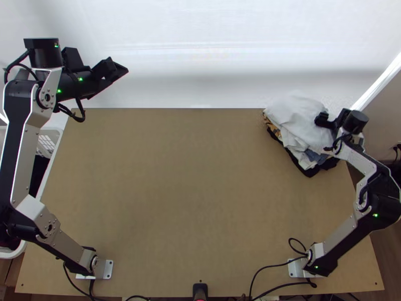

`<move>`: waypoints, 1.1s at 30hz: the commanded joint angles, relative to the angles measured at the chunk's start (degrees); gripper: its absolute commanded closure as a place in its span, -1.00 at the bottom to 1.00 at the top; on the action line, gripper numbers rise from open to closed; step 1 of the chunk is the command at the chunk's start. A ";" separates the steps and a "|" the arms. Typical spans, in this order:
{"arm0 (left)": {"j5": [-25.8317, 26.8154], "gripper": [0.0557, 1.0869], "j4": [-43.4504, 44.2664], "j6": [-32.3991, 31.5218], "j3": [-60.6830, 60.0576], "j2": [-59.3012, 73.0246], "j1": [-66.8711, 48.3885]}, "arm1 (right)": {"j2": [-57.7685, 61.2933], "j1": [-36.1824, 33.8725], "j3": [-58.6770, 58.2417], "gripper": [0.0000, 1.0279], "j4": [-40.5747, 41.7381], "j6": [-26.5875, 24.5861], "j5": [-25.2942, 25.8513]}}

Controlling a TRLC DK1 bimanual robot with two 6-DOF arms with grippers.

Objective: Fold the t-shirt

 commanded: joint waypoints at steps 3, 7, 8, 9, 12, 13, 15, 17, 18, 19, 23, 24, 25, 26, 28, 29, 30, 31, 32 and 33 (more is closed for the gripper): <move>-0.22 -0.91 -0.23 -0.40 1.58 -2.41 0.45 | 1.60 -0.94 -3.25 -0.91 1.91 -2.23 1.34; -0.22 -0.91 -0.23 -0.66 1.58 -2.76 1.06 | 0.98 -2.08 -2.02 -0.91 1.91 -2.58 1.34; -0.22 -0.91 -0.23 -0.75 1.58 -2.85 1.15 | 0.19 -2.34 -1.40 -0.91 1.91 -2.58 1.34; -0.22 -0.91 -0.23 -0.75 1.58 -3.12 1.24 | -0.87 -2.43 -0.61 -0.91 1.91 -2.58 1.34; -0.22 -0.91 -0.23 -0.75 1.58 -4.00 1.94 | -5.17 -2.52 2.20 -0.91 1.56 -2.67 1.34; -0.22 -0.91 -0.23 -0.75 1.58 -4.35 2.20 | -7.11 -2.43 2.90 -0.91 1.20 -2.67 1.34; -0.66 -0.91 0.04 -0.75 1.58 -5.23 2.91 | -10.27 -2.08 4.84 -0.91 -1.26 -2.05 1.25; -2.59 -0.91 0.12 0.22 1.40 -6.28 3.08 | -13.78 -1.64 6.86 -0.91 -4.16 -0.30 1.16; -3.91 -0.91 0.21 1.27 1.14 -7.07 3.08 | -15.54 -1.29 8.09 -0.91 -6.09 1.02 0.81; -5.40 -0.91 0.47 2.68 0.70 -7.86 3.08 | -17.39 -1.03 9.50 -0.91 -8.38 1.73 -0.16; -8.74 -0.91 2.23 5.14 -1.58 -11.91 4.40 | -25.04 0.73 12.92 -0.91 -14.53 3.40 -0.69; -10.50 -0.91 3.11 6.28 -2.73 -13.22 4.84 | -27.23 1.17 13.36 -0.91 -15.67 3.22 -0.60; -12.96 -0.91 4.87 7.07 -4.40 -14.89 4.93 | -29.52 1.70 13.36 -0.91 -16.29 2.87 -0.69; -15.07 -0.91 6.63 7.78 -6.15 -16.83 5.19 | -32.07 3.28 13.36 -0.91 -17.08 1.64 -0.69; -16.21 -0.91 9.97 9.18 -10.55 -21.05 7.21 | -36.64 5.21 12.75 -0.91 -18.04 -2.05 -0.69; -16.21 -0.91 11.99 9.36 -13.36 -23.60 8.53 | -38.92 6.62 12.40 -0.91 -19.54 -3.99 -0.69; -16.21 -0.91 14.36 9.62 -16.79 -26.50 10.55 | -41.38 7.76 11.96 -0.91 -20.68 -5.13 -0.69; -16.21 -0.91 16.91 10.59 -20.74 -29.48 12.49 | -43.93 8.64 10.90 -0.91 -21.38 -5.13 -0.69; -16.21 -0.91 19.64 12.35 -25.31 -32.82 13.81 | -46.83 9.43 9.14 -0.91 -21.65 -5.13 -0.60; -16.21 -0.91 23.50 13.67 -30.24 -36.60 15.48 | -49.64 9.61 7.39 -0.91 -21.65 -5.13 -0.60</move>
